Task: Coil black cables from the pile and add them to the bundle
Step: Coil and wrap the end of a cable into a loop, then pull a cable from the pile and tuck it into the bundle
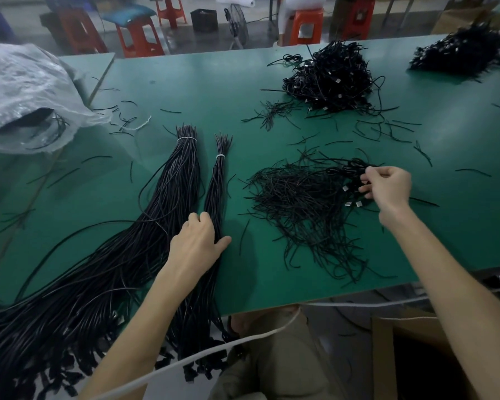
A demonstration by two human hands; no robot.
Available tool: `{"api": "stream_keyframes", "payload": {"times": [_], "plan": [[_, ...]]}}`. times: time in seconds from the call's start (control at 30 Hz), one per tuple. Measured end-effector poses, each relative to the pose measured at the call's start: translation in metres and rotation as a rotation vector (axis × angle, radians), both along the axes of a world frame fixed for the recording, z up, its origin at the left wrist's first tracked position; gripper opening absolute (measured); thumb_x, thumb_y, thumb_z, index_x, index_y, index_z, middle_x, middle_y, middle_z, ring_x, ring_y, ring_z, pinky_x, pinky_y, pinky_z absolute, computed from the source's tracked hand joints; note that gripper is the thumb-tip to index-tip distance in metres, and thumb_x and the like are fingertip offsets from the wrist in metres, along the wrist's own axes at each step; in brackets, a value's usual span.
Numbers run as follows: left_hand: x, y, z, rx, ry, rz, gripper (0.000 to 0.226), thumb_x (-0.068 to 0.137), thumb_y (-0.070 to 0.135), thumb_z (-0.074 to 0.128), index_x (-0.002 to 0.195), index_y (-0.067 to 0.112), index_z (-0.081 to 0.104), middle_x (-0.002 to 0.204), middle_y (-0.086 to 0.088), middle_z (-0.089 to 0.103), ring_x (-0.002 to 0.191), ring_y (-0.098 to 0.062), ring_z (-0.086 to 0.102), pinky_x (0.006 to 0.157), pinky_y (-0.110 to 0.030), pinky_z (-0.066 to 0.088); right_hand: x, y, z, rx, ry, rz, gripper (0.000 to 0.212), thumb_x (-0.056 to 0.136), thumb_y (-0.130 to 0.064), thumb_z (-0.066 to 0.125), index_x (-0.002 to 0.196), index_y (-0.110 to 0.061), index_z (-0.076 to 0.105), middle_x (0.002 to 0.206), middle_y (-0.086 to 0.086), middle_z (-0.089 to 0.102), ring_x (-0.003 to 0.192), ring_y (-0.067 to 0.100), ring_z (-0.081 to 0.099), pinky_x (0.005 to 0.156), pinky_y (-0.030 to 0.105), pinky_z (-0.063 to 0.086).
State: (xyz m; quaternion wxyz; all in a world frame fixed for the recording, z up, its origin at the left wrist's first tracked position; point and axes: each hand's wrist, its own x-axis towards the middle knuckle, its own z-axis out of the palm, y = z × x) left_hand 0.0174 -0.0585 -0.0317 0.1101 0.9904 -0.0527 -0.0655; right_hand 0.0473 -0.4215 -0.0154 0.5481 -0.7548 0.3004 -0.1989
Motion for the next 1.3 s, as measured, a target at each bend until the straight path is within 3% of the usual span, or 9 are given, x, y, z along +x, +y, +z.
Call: {"api": "stream_keyframes", "payload": {"times": [0.17, 0.33, 0.6, 0.73, 0.87, 0.97, 1.03, 1.17, 1.3], "plan": [[-0.002, -0.002, -0.001, 0.018, -0.016, 0.023, 0.029, 0.101, 0.035, 0.061, 0.100, 0.011, 0.044, 0.108, -0.007, 0.049, 0.089, -0.024, 0.050, 0.068, -0.036, 0.043, -0.003, 0.009, -0.015, 0.080, 0.021, 0.072, 0.023, 0.104, -0.015, 0.057, 0.124, -0.005, 0.062, 0.104, 0.004, 0.069, 0.074, 0.014, 0.069, 0.064, 0.027, 0.055], [-0.002, 0.005, 0.003, -0.092, 0.023, 0.088, 0.021, 0.103, 0.031, 0.054, 0.095, 0.012, 0.054, 0.100, -0.003, 0.049, 0.075, -0.025, 0.058, 0.062, -0.036, 0.047, -0.012, 0.038, -0.021, -0.054, 0.025, 0.184, 0.022, 0.105, -0.018, 0.055, 0.125, -0.010, 0.060, 0.111, 0.002, 0.065, 0.076, 0.010, 0.070, 0.064, 0.024, 0.053], [-0.005, 0.007, 0.018, -0.361, -0.083, 0.070, 0.011, 0.099, 0.032, 0.062, 0.089, 0.028, 0.064, 0.096, 0.009, 0.057, 0.078, -0.007, 0.060, 0.066, -0.026, 0.048, -0.031, 0.120, -0.006, -0.260, -0.011, 0.657, 0.023, 0.101, -0.014, 0.061, 0.122, -0.021, 0.062, 0.109, -0.008, 0.064, 0.080, 0.001, 0.068, 0.071, 0.014, 0.053], [-0.006, 0.002, 0.031, -0.598, 0.072, -0.074, 0.013, 0.099, 0.024, 0.062, 0.087, 0.026, 0.064, 0.079, 0.004, 0.070, 0.059, -0.013, 0.070, 0.058, -0.035, 0.060, -0.043, 0.165, -0.004, -0.390, -0.045, 0.973, 0.050, 0.098, -0.011, 0.065, 0.138, -0.039, 0.054, 0.115, -0.010, 0.058, 0.094, 0.003, 0.062, 0.088, 0.019, 0.050], [-0.007, 0.005, 0.036, -0.680, 0.128, -0.208, 0.017, 0.100, 0.020, 0.062, 0.085, 0.027, 0.066, 0.066, -0.002, 0.071, 0.057, -0.021, 0.070, 0.060, -0.039, 0.061, -0.046, 0.193, -0.009, -0.440, -0.023, 1.072, 0.045, 0.097, -0.004, 0.058, 0.138, -0.024, 0.056, 0.120, -0.003, 0.060, 0.113, 0.019, 0.058, 0.098, 0.040, 0.051], [-0.004, 0.012, 0.027, -0.640, 0.034, -0.175, 0.018, 0.102, 0.026, 0.061, 0.087, 0.032, 0.067, 0.076, 0.005, 0.071, 0.068, -0.013, 0.068, 0.068, -0.033, 0.058, -0.047, 0.194, -0.012, -0.533, -0.016, 0.995, 0.025, 0.099, -0.006, 0.055, 0.119, -0.016, 0.066, 0.107, -0.001, 0.063, 0.101, 0.022, 0.059, 0.089, 0.047, 0.051], [-0.001, 0.016, 0.018, -0.519, -0.091, -0.157, 0.005, 0.101, 0.026, 0.063, 0.101, 0.028, 0.066, 0.098, 0.011, 0.066, 0.089, -0.008, 0.063, 0.082, -0.028, 0.055, -0.049, 0.193, -0.012, -0.543, -0.024, 0.964, 0.019, 0.103, -0.014, 0.054, 0.116, -0.016, 0.069, 0.107, -0.001, 0.066, 0.100, 0.021, 0.061, 0.089, 0.046, 0.051], [0.009, 0.014, -0.004, -0.177, 0.010, -0.231, 0.053, 0.103, 0.034, 0.058, 0.149, 0.009, 0.046, 0.157, -0.006, 0.040, 0.144, -0.026, 0.038, 0.118, -0.039, 0.035, -0.059, 0.195, -0.011, -0.619, -0.085, 0.956, 0.027, 0.110, -0.028, 0.045, 0.120, -0.017, 0.067, 0.113, 0.000, 0.066, 0.103, 0.025, 0.063, 0.088, 0.048, 0.051], [0.012, 0.006, -0.022, -0.137, -0.058, -0.231, 0.053, 0.105, 0.031, 0.049, 0.153, 0.009, 0.042, 0.161, -0.009, 0.035, 0.150, -0.028, 0.030, 0.121, -0.040, 0.030, -0.067, 0.201, -0.007, -0.561, -0.149, 0.950, 0.027, 0.110, -0.024, 0.043, 0.117, -0.015, 0.067, 0.109, 0.000, 0.067, 0.099, 0.023, 0.064, 0.086, 0.046, 0.051]]}}
